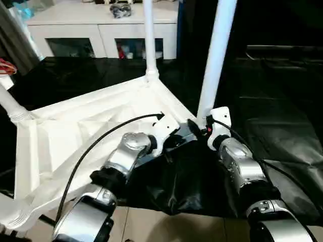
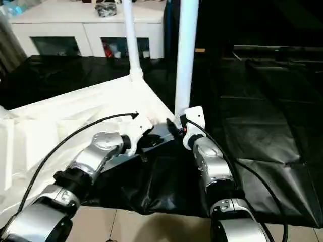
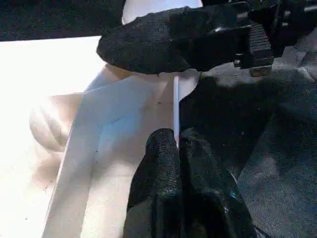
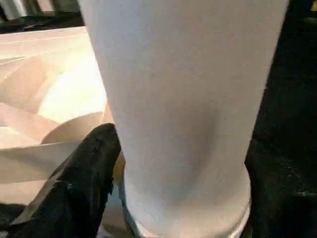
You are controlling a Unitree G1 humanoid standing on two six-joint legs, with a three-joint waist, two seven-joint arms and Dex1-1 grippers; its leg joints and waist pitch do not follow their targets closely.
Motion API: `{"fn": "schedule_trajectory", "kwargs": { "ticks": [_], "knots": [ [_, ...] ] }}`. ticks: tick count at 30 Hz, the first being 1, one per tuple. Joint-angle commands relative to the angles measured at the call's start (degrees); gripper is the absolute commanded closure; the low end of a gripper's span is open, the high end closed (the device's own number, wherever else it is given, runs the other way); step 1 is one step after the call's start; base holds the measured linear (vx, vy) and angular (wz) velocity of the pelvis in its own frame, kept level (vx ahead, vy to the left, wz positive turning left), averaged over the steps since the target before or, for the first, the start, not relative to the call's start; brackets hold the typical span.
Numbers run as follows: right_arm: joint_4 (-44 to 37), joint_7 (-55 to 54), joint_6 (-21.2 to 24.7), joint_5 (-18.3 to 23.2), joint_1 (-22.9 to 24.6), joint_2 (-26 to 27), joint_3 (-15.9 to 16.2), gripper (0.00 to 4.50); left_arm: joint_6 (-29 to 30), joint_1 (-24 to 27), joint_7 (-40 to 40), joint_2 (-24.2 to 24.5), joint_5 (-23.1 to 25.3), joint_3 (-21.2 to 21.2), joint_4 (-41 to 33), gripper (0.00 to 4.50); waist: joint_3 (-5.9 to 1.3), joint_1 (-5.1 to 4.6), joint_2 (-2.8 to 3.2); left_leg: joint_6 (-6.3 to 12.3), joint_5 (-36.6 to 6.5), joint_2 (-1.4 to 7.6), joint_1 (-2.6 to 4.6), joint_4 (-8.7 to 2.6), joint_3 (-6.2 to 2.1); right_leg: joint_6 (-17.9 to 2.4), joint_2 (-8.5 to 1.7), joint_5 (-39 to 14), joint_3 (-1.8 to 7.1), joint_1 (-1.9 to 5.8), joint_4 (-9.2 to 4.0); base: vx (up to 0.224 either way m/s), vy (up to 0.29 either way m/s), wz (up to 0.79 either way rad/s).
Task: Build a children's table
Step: Rotate leg to tighten
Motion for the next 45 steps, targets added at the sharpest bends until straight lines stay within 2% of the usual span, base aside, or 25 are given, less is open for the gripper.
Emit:
{"fn": "schedule_trajectory", "kwargs": {
  "ticks": [1, 7, 8, 9, 11, 12, 13, 14, 15, 17, 18, 23, 29, 30, 37, 40, 41, 43, 44, 45],
  "knots": [
    [-1.1, 7.1, 1.1, 0.6, 1.3, 0.8, 4.3, 0.55, -3.2, 0.6, -5.4, -0.6, -4.0, -0.6, -5.1, 4.5, -3.77, 0.06, -0.93, 5.22, -13.5, 1.72, 0.31, -4.01, -0.44, -13.1, -3.25, -12.8, 2.32, 3.45, -4.09, 0.0, 0.0, 0.0],
    [-7.6, 20.3, 2.3, 2.2, 4.3, -5.0, 7.2, 0.48, -3.4, 2.7, -12.4, 4.0, -5.0, -1.2, -7.6, 4.5, -3.66, 0.27, -0.87, 4.93, -15.0, 2.04, 0.67, -4.19, -0.4, -12.6, -3.15, -15.7, 2.43, 3.12, -4.3, 0.0, 0.0, 0.0],
    [-8.8, 23.1, 2.4, 2.6, 4.9, -6.3, 7.9, 0.48, -3.6, 3.0, -13.9, 4.8, -5.3, -1.2, -8.0, 4.5, -3.63, 0.45, -0.78, 4.81, -15.3, 2.11, 0.69, -4.23, -0.43, -12.5, -3.07, -15.7, 2.43, 3.09, -4.27, 0.0, 0.0, 0.0],
    [-9.6, 25.0, 2.5, 2.8, 5.3, -7.2, 8.3, 0.48, -3.7, 3.2, -14.9, 5.4, -5.5, -1.1, -8.4, 4.5, -3.65, 0.51, -1.1, 4.93, -15.1, 2.11, 0.67, -4.18, -0.36, -12.5, -3.0, -15.4, 2.43, 3.13, -4.28, 0.0, 0.0, 0.0],
    [-10.8, 27.8, 2.8, 3.1, 5.9, -8.6, 9.0, 0.48, -3.3, 3.5, -16.3, 6.2, -6.0, -1.0, -9.1, 4.5, -3.67, 0.6, -0.93, 4.96, -14.5, 2.13, 0.62, -4.15, -0.35, -12.6, -3.15, -15.0, 2.53, 3.03, -4.1, 0.0, 0.0, 0.0],
    [-11.5, 29.3, 3.0, 3.2, 6.2, -9.2, 9.2, 0.48, -3.0, 3.7, -17.1, 6.6, -6.2, -1.1, -9.6, 4.5, -3.63, 0.62, -1.17, 5.0, -14.3, 2.09, 0.56, -4.16, -0.35, -12.7, -3.13, -15.0, 2.51, 3.16, -4.13, 0.0, 0.0, 0.0],
    [-11.5, 29.3, 3.0, 3.2, 6.2, -9.2, 9.2, 0.48, -3.0, 3.7, -17.1, 6.6, -6.2, -1.1, -9.6, 4.5, -3.75, 0.68, -1.04, 5.02, -13.9, 2.09, 0.52, -4.07, -0.34, -12.9, -3.19, -14.6, 2.54, 3.14, -3.95, 0.0, 0.0, 0.0],
    [-13.7, 33.8, 4.1, 3.9, 7.0, -11.4, 10.0, 0.48, -2.3, 4.2, -19.6, 8.1, -6.8, -1.1, -11.0, 4.5, -3.68, 0.65, -0.95, 5.05, -13.9, 2.13, 0.57, -4.12, -0.35, -13.0, -3.2, -14.6, 2.53, 2.98, -4.06, 0.0, 0.0, 0.0],
    [-14.6, 35.7, 4.7, 4.2, 7.3, -12.3, 10.3, 0.48, -2.0, 4.4, -20.7, 8.8, -7.0, -1.2, -11.5, 4.5, -3.75, 0.87, -1.27, 5.19, -13.3, 2.14, 0.55, -4.04, -0.32, -13.0, -3.16, -14.1, 2.56, 3.26, -3.83, 0.0, 0.0, 0.0],
    [-15.6, 37.6, 5.4, 4.5, 7.6, -13.3, 10.8, 0.48, -1.7, 4.7, -22.2, 9.6, -7.3, -1.4, -12.1, 4.5, -3.71, 1.03, -1.11, 5.77, -12.8, 2.19, 0.52, -4.0, -0.29, -13.0, -3.12, -13.6, 2.55, 3.15, -3.85, 0.0, 0.0, 0.0],
    [-16.3, 39.1, 6.0, 4.9, 7.9, -14.1, 11.2, 0.73, -1.5, 4.9, -23.4, 10.3, -7.5, -1.6, -12.5, 4.5, -3.76, 1.02, -1.12, 5.98, -12.3, 2.18, 0.46, -3.92, -0.27, -13.3, -3.18, -13.0, 2.57, 3.09, -3.78, 0.0, 0.0, 0.0],
    [-17.3, 41.8, 6.5, 5.3, 7.9, -15.4, 12.1, 1.0, -1.2, 5.1, -25.8, 11.5, -7.9, -1.8, -12.9, 4.5, -3.62, 1.14, -1.23, 5.06, -13.4, 2.17, 0.59, -4.02, -0.25, -13.0, -3.16, -15.3, 2.58, 2.95, -3.97, 0.0, 0.0, 0.0],
    [-18.2, 42.9, 6.6, 4.4, 8.5, -16.2, 12.9, 1.46, -0.8, 5.2, -26.7, 12.2, -8.0, -1.8, -13.2, 4.5, -3.7, 1.36, -1.32, 4.96, -12.4, 2.19, 0.63, -3.98, -0.27, -13.0, -3.14, -14.4, 2.58, 2.96, -3.84, 0.0, 0.0, 0.0],
    [-18.4, 42.8, 6.5, 4.3, 8.6, -16.2, 13.0, 1.64, -0.8, 5.2, -26.5, 12.2, -8.0, -1.8, -13.2, 4.5, -3.72, 1.43, -1.24, 4.95, -12.3, 2.2, 0.65, -3.96, -0.28, -13.1, -3.16, -14.2, 2.58, 2.96, -3.8, 0.0, 0.0, 0.0],
    [-17.3, 37.4, 5.3, 3.1, 8.6, -14.3, 12.0, 1.74, -2.1, 4.5, -22.8, 10.5, -7.2, -1.0, -11.5, 4.5, -3.68, 1.58, -1.44, 4.47, -12.2, 2.12, 0.67, -3.95, -0.28, -12.5, -3.21, -15.2, 2.64, 2.92, -3.95, 0.0, 0.0, 0.0],
    [-12.8, 27.3, 4.4, 0.9, 7.4, -10.8, 10.2, 1.74, -2.6, 2.6, -15.9, 7.7, -4.9, -0.5, -8.1, 4.5, -3.63, 1.2, -1.4, 3.55, -12.3, 1.99, 0.74, -4.02, -0.34, -12.2, -3.18, -15.9, 2.65, 2.71, -4.1, 0.0, 0.0, 0.0],
    [-11.1, 23.3, 3.9, 0.1, 6.8, -9.5, 9.5, 1.74, -2.6, 1.9, -13.4, 6.7, -4.2, -0.3, -6.9, 4.5, -3.66, 1.11, -1.53, 3.16, -12.8, 1.89, 0.71, -4.07, -0.41, -12.0, -3.22, -16.5, 2.54, 2.99, -4.12, 0.0, 0.0, 0.0],
    [-7.1, 13.8, 3.6, -1.0, 5.2, -6.4, 7.7, 1.74, -2.2, 0.4, -8.6, 4.3, -3.3, 0.1, -4.8, 4.5, -3.6, 0.82, -1.48, 2.86, -12.8, 1.85, 0.71, -4.05, -0.35, -11.8, -3.23, -16.6, 2.63, 2.8, -4.2, 0.0, 0.0, 0.0],
    [-5.4, 10.1, 3.9, -1.1, 4.4, -5.1, 6.8, 1.75, -2.1, -0.3, -6.6, 3.4, -2.9, 0.2, -4.0, 4.5, -3.73, 0.35, -1.57, 2.21, -12.8, 1.7, 0.74, -4.06, -0.47, -11.6, -3.23, -16.9, 2.5, 3.02, -4.25, 0.0, 0.0, 0.0],
    [-5.4, 10.1, 3.9, -1.1, 4.4, -5.1, 6.8, 1.75, -2.1, -0.3, -6.6, 3.4, -2.9, 0.2, -4.0, 4.5, -3.63, 0.28, -1.55, 2.29, -12.8, 1.64, 0.69, -4.06, -0.44, -11.5, -3.19, -17.0, 2.54, 2.95, -4.25, 0.0, 0.0, 0.0]
  ]
}}
